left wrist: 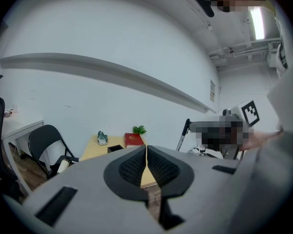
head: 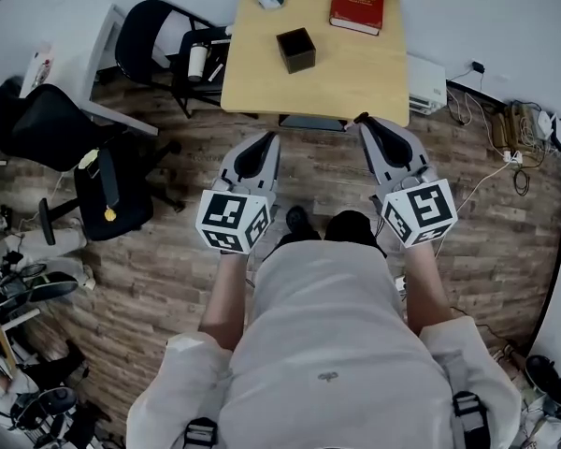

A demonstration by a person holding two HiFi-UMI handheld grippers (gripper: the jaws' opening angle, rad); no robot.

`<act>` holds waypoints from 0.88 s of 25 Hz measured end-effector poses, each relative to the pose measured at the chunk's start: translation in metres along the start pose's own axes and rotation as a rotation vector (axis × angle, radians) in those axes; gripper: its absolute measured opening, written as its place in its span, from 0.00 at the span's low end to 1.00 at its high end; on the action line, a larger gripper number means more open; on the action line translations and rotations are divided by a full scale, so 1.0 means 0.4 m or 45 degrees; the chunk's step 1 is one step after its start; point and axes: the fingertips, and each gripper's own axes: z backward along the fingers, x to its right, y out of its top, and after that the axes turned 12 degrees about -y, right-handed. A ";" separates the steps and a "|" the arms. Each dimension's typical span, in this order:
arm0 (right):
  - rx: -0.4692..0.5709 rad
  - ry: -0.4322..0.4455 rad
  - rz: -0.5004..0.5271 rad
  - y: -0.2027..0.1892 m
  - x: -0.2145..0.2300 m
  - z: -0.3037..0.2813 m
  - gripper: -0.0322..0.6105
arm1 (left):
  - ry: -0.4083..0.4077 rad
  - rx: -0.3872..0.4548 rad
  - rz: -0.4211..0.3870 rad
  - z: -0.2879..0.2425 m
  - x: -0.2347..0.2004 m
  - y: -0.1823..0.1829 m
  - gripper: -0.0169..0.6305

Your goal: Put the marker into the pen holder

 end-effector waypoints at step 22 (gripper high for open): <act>-0.006 0.069 -0.014 0.043 0.066 -0.225 0.09 | 0.002 -0.012 0.035 -0.152 -0.135 0.051 0.04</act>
